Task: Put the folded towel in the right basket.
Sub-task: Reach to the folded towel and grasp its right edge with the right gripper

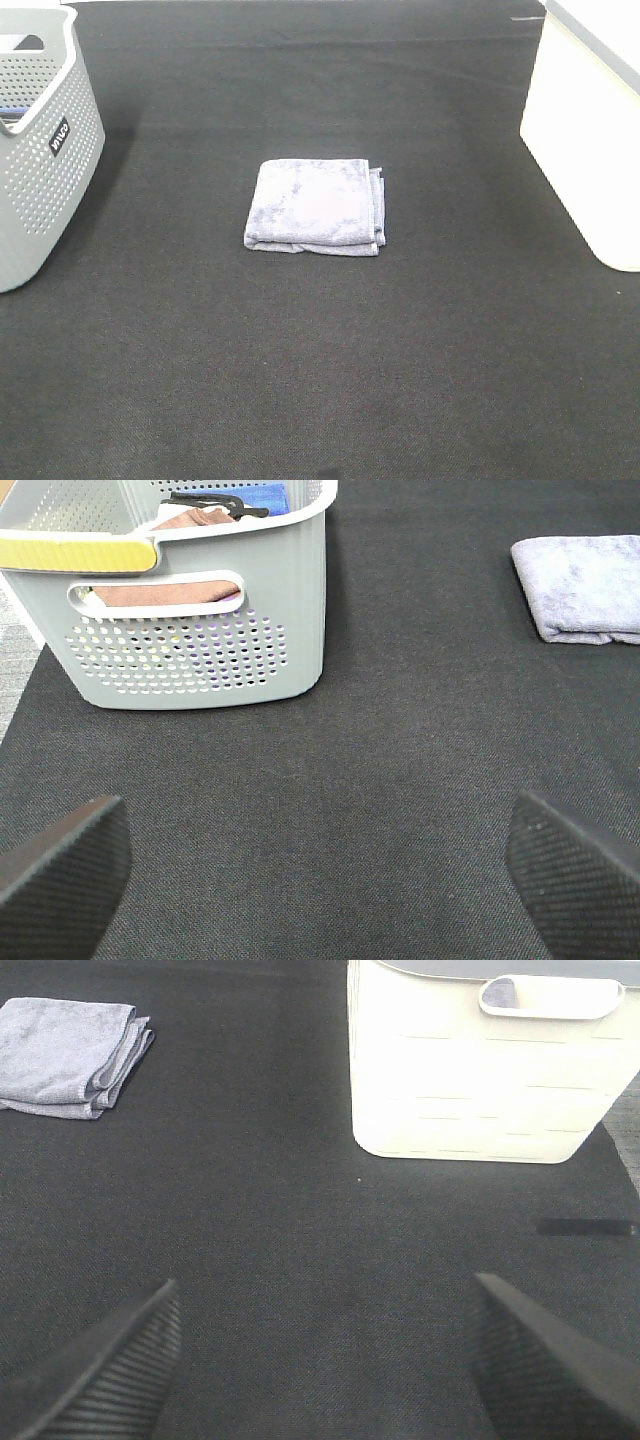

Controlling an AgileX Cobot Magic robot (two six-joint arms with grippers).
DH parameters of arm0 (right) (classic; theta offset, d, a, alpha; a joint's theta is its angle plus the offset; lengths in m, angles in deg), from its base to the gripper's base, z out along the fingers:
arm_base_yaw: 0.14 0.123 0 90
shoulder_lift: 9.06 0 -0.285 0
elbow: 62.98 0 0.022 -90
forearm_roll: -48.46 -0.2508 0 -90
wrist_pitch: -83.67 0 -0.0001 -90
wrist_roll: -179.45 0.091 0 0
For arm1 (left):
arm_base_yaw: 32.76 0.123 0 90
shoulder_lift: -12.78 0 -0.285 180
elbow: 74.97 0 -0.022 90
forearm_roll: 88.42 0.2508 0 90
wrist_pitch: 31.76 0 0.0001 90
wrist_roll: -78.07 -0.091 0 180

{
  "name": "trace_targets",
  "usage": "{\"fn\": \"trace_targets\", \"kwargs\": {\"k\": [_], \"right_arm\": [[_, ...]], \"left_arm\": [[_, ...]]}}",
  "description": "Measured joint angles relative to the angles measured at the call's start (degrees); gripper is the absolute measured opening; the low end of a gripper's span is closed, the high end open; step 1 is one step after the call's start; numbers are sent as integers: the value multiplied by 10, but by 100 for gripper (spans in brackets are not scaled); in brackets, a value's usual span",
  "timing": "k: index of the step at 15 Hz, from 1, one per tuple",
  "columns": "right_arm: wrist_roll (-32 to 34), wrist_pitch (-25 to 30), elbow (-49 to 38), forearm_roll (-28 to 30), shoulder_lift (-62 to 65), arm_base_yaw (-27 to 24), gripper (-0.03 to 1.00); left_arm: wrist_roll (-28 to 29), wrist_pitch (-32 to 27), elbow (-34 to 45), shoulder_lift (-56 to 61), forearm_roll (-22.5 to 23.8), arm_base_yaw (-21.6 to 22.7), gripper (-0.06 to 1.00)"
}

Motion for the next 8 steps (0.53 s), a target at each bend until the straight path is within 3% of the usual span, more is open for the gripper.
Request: {"fn": "trace_targets", "kwargs": {"k": [8], "right_arm": [[0, 0, 0, 0, 0, 0, 74]], "left_arm": [[0, 0, 0, 0, 0, 0, 97]]}}
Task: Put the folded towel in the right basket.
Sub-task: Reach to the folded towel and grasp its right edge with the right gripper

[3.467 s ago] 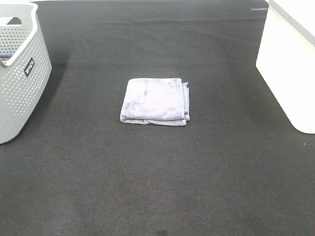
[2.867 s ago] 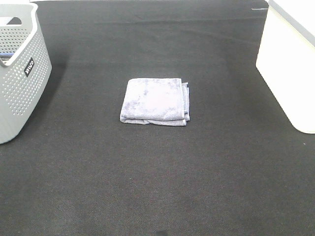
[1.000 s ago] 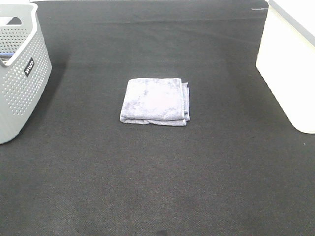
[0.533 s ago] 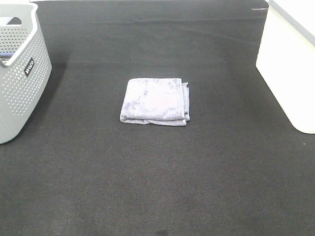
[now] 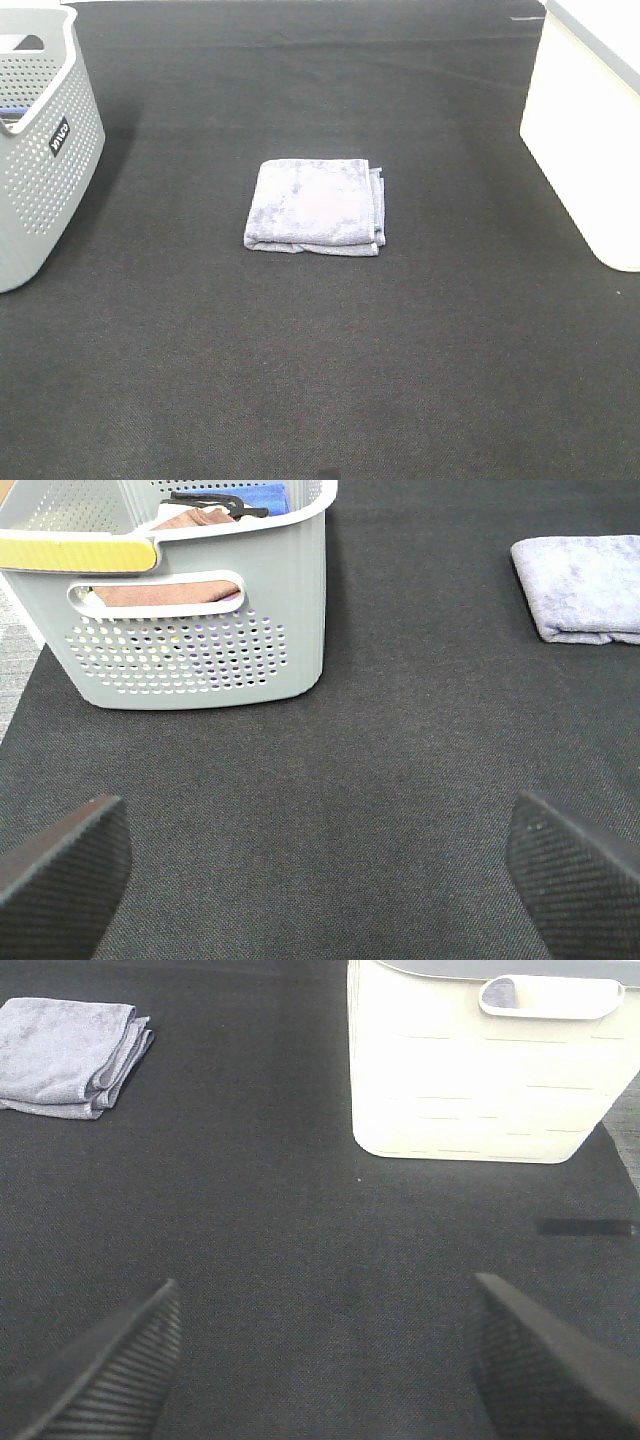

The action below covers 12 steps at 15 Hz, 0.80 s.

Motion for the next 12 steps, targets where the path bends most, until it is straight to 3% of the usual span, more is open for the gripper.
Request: {"fn": "trace_targets", "kwargs": {"k": [3, 5, 9, 12], "right_arm": [[0, -3, 2, 0, -3, 0, 74], [0, -41, 15, -1, -40, 0, 74], [-1, -138, 75, -21, -203, 0, 74], [-13, -164, 166, -26, -360, 0, 74]], "left_arm": [[0, 0, 0, 0, 0, 0, 97], [0, 0, 0, 0, 0, 0, 97], [0, 0, 0, 0, 0, 0, 97], [0, 0, 0, 0, 0, 0, 97]]}}
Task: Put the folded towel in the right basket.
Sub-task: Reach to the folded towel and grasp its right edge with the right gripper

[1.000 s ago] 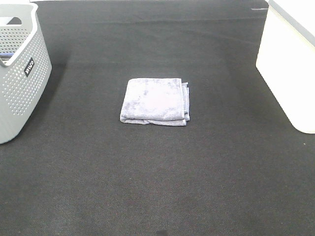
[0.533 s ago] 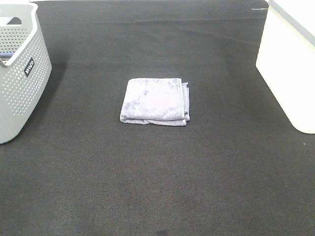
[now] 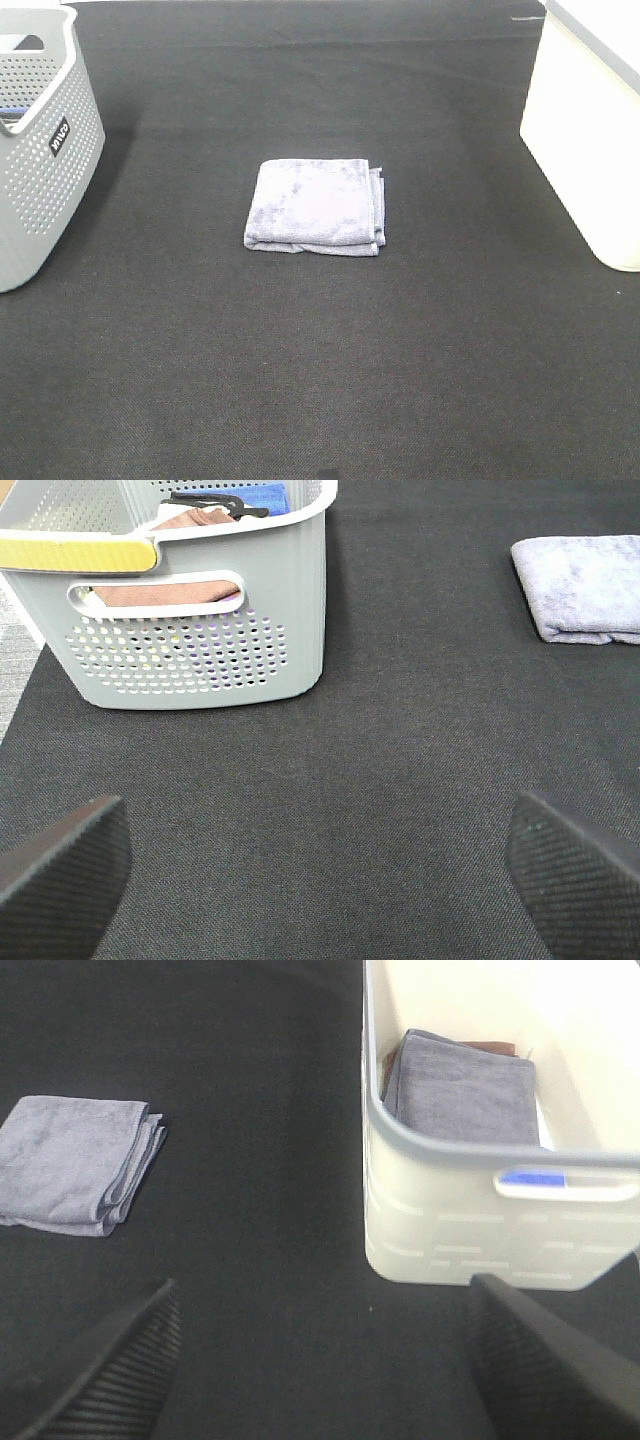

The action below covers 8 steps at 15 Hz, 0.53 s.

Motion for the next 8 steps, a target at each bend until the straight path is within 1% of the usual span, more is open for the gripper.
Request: {"fn": "trace_targets", "kwargs": {"k": [2, 3, 4, 6, 8], "right_arm": [[-2, 0, 72, -12, -107, 0, 74], [-2, 0, 72, -12, -107, 0, 74], [-3, 9, 132, -30, -183, 0, 74], [-23, 39, 221, -59, -288, 0, 74], [-48, 86, 311, -80, -386, 1, 74]], "left_arm": [[0, 0, 0, 0, 0, 0, 97], [0, 0, 0, 0, 0, 0, 97], [0, 0, 0, 0, 0, 0, 97], [0, 0, 0, 0, 0, 0, 97], [0, 0, 0, 0, 0, 0, 97]]}}
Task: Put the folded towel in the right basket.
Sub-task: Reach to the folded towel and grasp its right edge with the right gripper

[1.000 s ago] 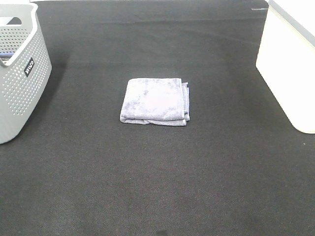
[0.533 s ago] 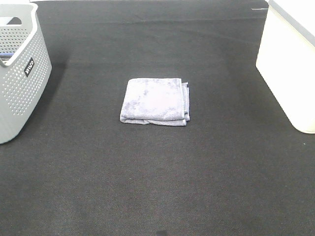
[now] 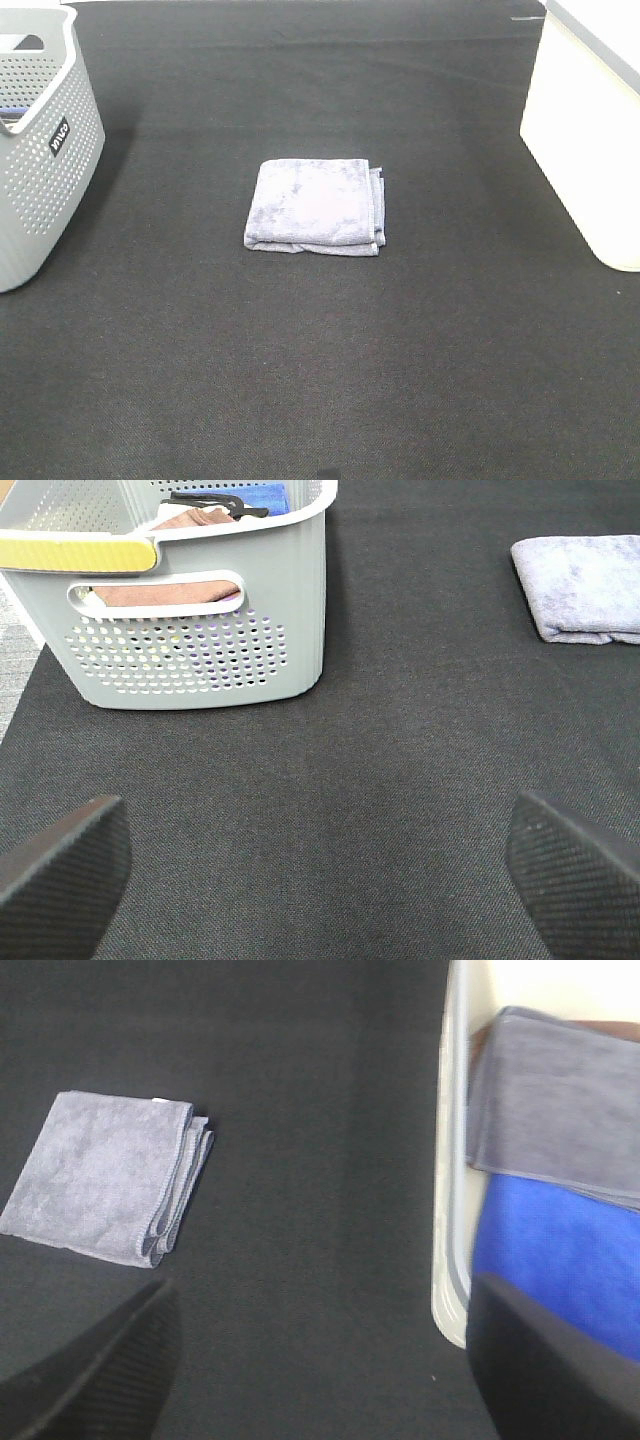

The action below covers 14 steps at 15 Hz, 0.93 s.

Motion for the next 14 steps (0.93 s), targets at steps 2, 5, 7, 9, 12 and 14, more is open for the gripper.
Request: {"fn": "trace_targets", "kwargs": {"k": [2, 5, 7, 9, 12, 14], "right_arm": [[-2, 28, 71, 2, -88, 26, 74], [-2, 37, 154, -2, -219, 98, 74], [-2, 38, 192, -28, -297, 121, 74], [-7, 51, 227, -72, -365, 124, 74], [-15, 96, 307, -112, -480, 124, 74], [-15, 128, 353, -153, -540, 124, 74]], "left_arm": [[0, 0, 0, 0, 0, 0, 97], [0, 0, 0, 0, 0, 0, 97], [0, 0, 0, 0, 0, 0, 97], [0, 0, 0, 0, 0, 0, 97], [0, 0, 0, 0, 0, 0, 97], [0, 0, 0, 0, 0, 0, 97]]}}
